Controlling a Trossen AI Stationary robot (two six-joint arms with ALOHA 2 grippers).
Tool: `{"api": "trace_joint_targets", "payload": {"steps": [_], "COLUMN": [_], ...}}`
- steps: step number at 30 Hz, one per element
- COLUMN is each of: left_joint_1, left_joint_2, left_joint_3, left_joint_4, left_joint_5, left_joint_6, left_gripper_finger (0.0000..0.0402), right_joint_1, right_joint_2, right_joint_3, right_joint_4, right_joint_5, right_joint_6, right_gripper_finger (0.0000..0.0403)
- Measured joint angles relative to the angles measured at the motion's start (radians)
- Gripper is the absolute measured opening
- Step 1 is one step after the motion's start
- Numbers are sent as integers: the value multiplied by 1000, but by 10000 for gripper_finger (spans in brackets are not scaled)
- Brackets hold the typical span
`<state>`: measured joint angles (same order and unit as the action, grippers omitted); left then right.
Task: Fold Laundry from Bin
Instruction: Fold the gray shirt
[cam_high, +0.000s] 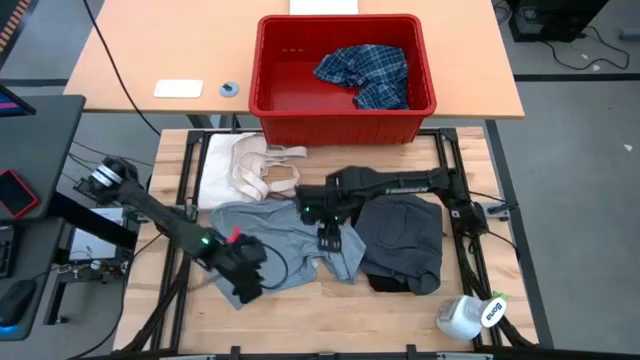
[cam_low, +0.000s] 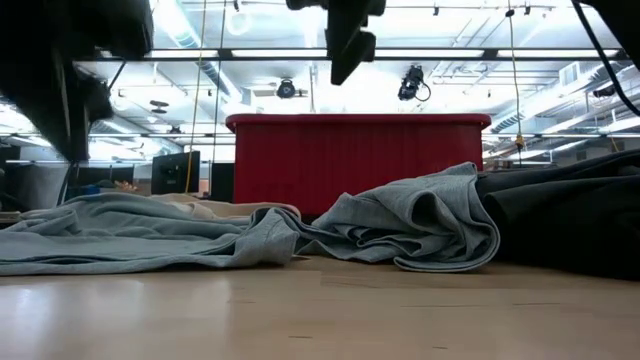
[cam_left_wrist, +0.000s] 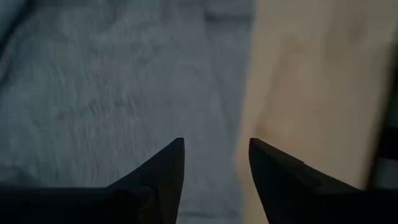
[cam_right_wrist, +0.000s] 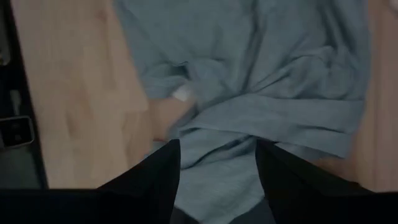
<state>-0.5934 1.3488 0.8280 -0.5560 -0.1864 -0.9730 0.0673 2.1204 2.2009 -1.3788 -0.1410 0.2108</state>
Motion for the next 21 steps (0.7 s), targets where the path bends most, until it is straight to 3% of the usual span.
{"api": "trace_joint_targets", "payload": {"steps": [5, 9, 16, 21], "left_joint_1": [1, -22, -200, -323], "left_joint_2": [184, 280, 276, 232], "left_joint_3": [0, 4, 4, -3], "left_joint_4": [48, 57, 32, -23], "left_joint_5": [1, 101, 155, 178], "left_joint_6": [-14, -61, -174, -361], "left_gripper_finger": [180, 180, 180, 180], "right_joint_1": [44, 63, 63, 80], "right_joint_2": [0, 0, 2, 4], "right_joint_3": [0, 0, -137, -295], "right_joint_4": [-14, -21, 18, 140], "right_joint_5": [-8, 22, -40, -95], "right_joint_6": [3, -21, -72, -39], "right_gripper_finger": [215, 215, 214, 214]}}
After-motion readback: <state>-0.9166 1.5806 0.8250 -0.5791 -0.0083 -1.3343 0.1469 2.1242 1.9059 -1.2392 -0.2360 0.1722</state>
